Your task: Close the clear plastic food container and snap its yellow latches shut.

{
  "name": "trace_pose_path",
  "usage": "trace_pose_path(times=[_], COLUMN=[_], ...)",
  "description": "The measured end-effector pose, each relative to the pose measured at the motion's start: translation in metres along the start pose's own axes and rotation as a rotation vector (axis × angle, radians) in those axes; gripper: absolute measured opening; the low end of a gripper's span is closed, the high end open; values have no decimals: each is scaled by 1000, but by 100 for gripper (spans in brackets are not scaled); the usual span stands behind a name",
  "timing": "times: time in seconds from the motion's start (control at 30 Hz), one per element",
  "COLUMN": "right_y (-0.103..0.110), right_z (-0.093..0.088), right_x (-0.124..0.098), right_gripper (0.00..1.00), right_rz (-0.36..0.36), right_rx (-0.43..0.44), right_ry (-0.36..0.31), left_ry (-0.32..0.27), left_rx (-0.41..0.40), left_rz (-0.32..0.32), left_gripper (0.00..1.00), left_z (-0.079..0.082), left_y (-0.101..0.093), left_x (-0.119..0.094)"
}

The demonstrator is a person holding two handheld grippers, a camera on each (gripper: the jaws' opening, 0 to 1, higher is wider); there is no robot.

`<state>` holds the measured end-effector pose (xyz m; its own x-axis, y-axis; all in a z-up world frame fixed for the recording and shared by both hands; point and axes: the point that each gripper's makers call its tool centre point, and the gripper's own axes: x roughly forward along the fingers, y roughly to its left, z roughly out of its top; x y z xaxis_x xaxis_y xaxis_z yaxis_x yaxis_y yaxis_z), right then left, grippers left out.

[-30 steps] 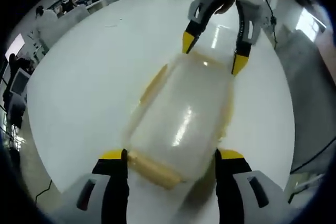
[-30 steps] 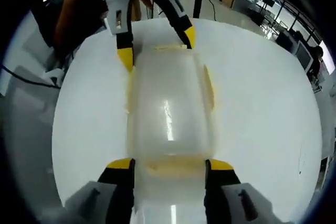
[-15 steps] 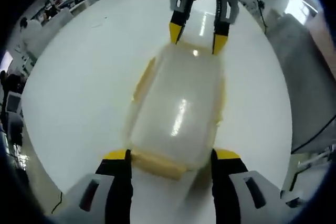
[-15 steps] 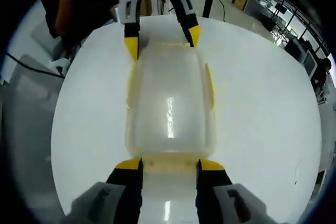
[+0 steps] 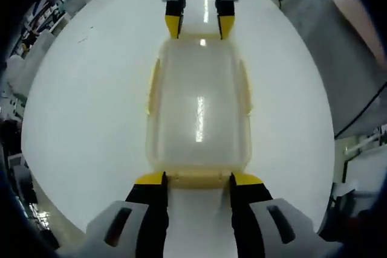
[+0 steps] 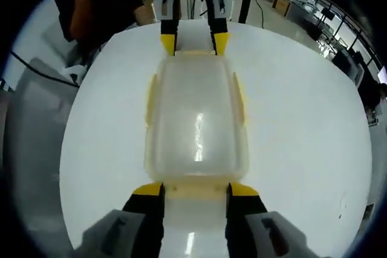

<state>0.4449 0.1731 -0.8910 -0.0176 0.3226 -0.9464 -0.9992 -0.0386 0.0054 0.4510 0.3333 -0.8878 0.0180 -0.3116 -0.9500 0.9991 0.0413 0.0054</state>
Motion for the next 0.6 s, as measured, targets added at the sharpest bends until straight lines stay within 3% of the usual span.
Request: trace_pose_path(times=[0.27,0.4,0.6], right_y=[0,0,7], right_z=[0,1,0], right_x=[0,0,-6], right_gripper=[37,36,36], right_rz=[-1,-1,12], right_rx=[12,20,51], right_ry=[1,-4,-4], left_ry=[19,-35,-2], left_rx=[29,-1,30], left_rz=[2,3,-11], left_gripper=[37,37,37], left_z=[0,-2,4], left_y=[2,2,0], left_x=[1,-1,-5])
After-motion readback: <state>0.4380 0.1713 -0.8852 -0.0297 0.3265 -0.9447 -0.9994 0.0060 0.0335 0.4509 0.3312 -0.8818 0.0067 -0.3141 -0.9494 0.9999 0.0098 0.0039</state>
